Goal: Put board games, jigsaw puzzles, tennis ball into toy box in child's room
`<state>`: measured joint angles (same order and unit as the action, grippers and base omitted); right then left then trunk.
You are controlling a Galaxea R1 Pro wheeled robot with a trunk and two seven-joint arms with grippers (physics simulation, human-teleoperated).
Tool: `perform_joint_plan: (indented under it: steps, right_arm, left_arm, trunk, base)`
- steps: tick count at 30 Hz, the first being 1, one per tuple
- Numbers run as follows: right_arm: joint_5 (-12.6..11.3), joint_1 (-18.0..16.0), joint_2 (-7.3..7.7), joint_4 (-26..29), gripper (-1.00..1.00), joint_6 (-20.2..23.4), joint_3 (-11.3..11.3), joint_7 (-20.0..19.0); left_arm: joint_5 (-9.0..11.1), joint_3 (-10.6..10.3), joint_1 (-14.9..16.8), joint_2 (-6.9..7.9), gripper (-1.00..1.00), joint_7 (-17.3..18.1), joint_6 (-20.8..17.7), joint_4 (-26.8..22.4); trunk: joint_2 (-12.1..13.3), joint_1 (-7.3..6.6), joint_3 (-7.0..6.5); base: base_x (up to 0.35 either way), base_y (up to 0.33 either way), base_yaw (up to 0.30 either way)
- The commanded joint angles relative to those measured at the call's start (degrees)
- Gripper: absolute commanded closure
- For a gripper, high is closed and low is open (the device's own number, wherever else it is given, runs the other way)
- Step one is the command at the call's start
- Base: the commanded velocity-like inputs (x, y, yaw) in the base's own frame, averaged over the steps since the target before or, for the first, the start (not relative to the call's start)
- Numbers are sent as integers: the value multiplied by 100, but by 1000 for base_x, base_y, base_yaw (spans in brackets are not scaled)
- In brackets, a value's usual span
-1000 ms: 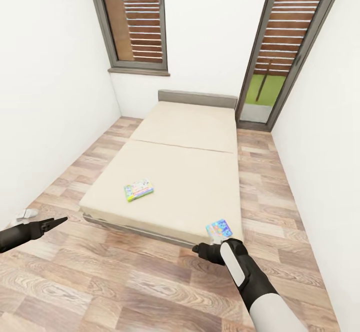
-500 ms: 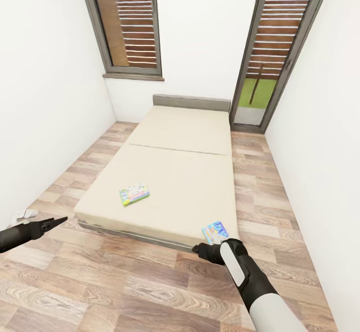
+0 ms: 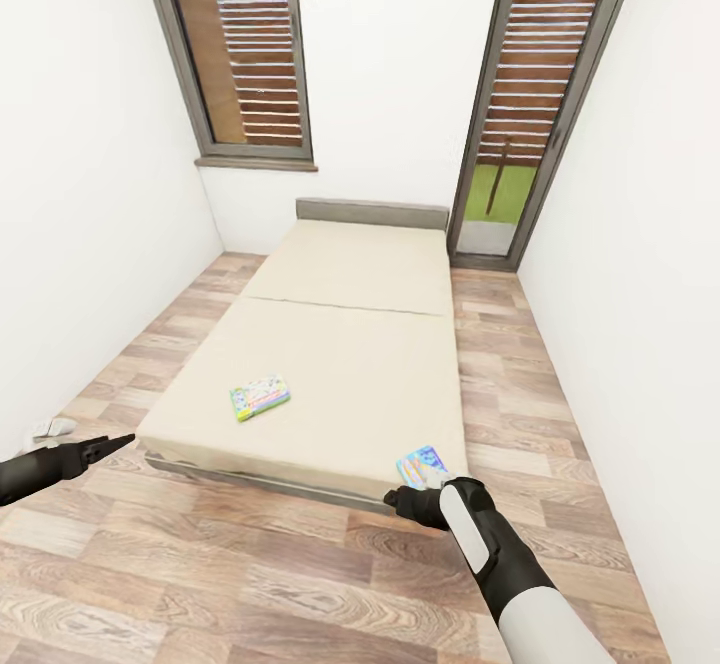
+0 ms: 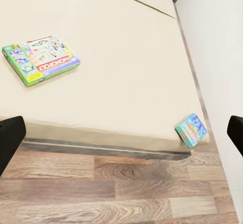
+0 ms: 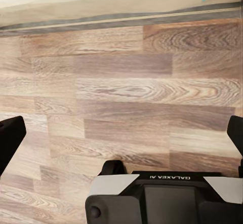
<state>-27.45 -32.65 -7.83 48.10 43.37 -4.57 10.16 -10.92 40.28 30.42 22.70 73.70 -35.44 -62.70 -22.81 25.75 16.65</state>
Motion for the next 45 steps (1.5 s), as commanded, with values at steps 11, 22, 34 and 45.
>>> perform_joint_plan:
  steps: [11,22,34,45]
  right_arm:
    - [-75,-4,2,7,-100,-201,-18,56]
    - [-62,-4,1,-2,-100,-229,-18,56]
    - [-59,-4,1,-6,-100,-338,-15,59]
    - [-60,-4,0,-11,-100,-428,-10,70]
  left_arm:
    - [-50,15,8,-2,-100,42,-59,-6]
    - [-50,15,8,-6,-100,57,-59,-6]
    - [-50,15,8,-8,-100,59,-59,-6]
    - [-50,15,8,-11,-100,60,-59,-6]
  trunk:
    - [-11,4,-90]
    - [-11,4,-195]
    - [-11,4,-309]
    - [-11,4,-414]
  base:
    - [0,0,-74]
    - [0,0,46]
    - [0,0,101]
    - [0,0,79]
